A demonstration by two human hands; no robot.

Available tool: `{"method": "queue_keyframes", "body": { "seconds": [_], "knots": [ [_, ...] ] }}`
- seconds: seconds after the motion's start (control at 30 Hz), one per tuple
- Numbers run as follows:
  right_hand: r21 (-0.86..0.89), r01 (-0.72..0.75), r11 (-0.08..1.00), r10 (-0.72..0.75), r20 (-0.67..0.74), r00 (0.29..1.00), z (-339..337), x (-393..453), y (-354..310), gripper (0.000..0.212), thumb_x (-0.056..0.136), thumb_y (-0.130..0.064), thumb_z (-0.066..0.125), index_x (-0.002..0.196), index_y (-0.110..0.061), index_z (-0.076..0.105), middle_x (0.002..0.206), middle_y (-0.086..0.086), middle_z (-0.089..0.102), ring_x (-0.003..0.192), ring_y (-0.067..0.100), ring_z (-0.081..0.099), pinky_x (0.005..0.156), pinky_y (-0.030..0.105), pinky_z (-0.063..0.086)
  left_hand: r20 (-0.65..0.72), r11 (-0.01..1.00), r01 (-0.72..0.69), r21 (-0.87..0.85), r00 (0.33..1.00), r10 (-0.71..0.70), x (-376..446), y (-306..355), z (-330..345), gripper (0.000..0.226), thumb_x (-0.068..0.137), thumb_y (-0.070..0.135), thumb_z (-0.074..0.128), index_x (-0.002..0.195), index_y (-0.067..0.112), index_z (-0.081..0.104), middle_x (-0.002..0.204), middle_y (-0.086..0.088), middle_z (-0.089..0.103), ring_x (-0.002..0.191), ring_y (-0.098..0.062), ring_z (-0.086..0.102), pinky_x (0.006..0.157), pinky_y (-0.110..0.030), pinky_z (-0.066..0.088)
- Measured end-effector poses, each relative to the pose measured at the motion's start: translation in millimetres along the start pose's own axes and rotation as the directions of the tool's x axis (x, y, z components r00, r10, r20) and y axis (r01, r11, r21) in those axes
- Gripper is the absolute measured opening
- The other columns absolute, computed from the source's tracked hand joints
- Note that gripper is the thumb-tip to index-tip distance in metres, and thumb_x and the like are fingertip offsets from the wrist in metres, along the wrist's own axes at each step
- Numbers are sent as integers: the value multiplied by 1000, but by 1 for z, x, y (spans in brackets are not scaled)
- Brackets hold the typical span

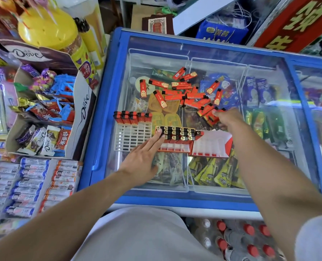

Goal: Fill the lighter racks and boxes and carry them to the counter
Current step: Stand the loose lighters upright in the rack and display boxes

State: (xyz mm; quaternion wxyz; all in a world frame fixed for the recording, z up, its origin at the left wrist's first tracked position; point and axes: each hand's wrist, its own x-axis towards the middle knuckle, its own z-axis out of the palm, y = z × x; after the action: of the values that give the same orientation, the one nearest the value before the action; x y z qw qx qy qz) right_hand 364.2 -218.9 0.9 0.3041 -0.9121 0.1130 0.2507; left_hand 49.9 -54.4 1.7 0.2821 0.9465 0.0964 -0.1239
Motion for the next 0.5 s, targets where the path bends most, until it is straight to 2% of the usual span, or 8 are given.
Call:
{"method": "queue_keyframes", "body": {
  "seconds": [0.07, 0.13, 0.23, 0.3, 0.37, 0.43, 0.5],
  "knots": [
    [54, -5, 999, 5, 8, 1000, -1, 1, -2, 40, 84, -36, 80, 101, -6, 59, 88, 14, 70, 77, 26, 68, 83, 44, 61, 0, 1000, 4, 1, 1000, -4, 0, 1, -1, 102, 94, 28, 64, 161, 32, -12, 160, 25, -33, 153, -17, 22, 125, -41, 24],
    [86, 9, 996, -9, -10, 1000, -2, 1, 1, 36, 83, -32, 82, 89, -12, 52, 88, 15, 71, 72, 24, 67, 81, 44, 61, -6, 1000, 1, 13, 1000, -1, 0, 0, 0, 101, 93, 28, 64, 161, 32, -11, 162, 24, -30, 154, -18, 19, 125, -42, 23],
    [185, 86, 979, -75, -61, 995, -8, -7, 2, 31, 86, -28, 80, 98, -16, 55, 98, 15, 75, 62, 17, 66, 76, 39, 62, -4, 998, 16, 66, 1000, -16, 2, -1, 3, 100, 94, 31, 62, 161, 33, -13, 164, 20, -28, 157, -18, 0, 128, -46, 12],
    [243, 228, 943, -206, -114, 972, -21, -23, 1, 29, 88, -30, 77, 108, -21, 57, 99, 7, 75, 60, 11, 66, 73, 36, 61, -21, 990, 32, 139, 999, -29, 3, 0, 5, 98, 95, 34, 60, 161, 31, -12, 166, 14, -24, 156, -19, -13, 128, -48, 2],
    [200, 405, 892, -388, -119, 914, -38, -42, 3, 29, 88, -36, 76, 112, -32, 59, 91, -4, 75, 66, 10, 69, 72, 36, 59, -62, 976, 42, 214, 998, -29, 4, 4, 5, 96, 96, 37, 60, 162, 26, -8, 168, 7, -18, 154, -21, -22, 126, -47, -9],
    [144, 517, 843, -521, -15, 853, -55, -65, 11, 24, 85, -40, 78, 104, -44, 63, 85, -10, 75, 73, 10, 73, 74, 32, 55, -74, 967, 49, 249, 997, -31, 6, 14, 4, 95, 97, 39, 57, 162, 25, -11, 167, 2, -22, 151, -21, -31, 122, -43, -20],
    [82, 556, 827, -562, 143, 815, -64, -87, 21, 20, 83, -41, 80, 96, -48, 66, 86, -14, 76, 78, 9, 73, 76, 30, 53, -53, 959, 19, 281, 999, -4, 11, 25, 4, 94, 99, 41, 53, 160, 27, -18, 165, 0, -29, 148, -21, -37, 120, -44, -23]
  ]
}}
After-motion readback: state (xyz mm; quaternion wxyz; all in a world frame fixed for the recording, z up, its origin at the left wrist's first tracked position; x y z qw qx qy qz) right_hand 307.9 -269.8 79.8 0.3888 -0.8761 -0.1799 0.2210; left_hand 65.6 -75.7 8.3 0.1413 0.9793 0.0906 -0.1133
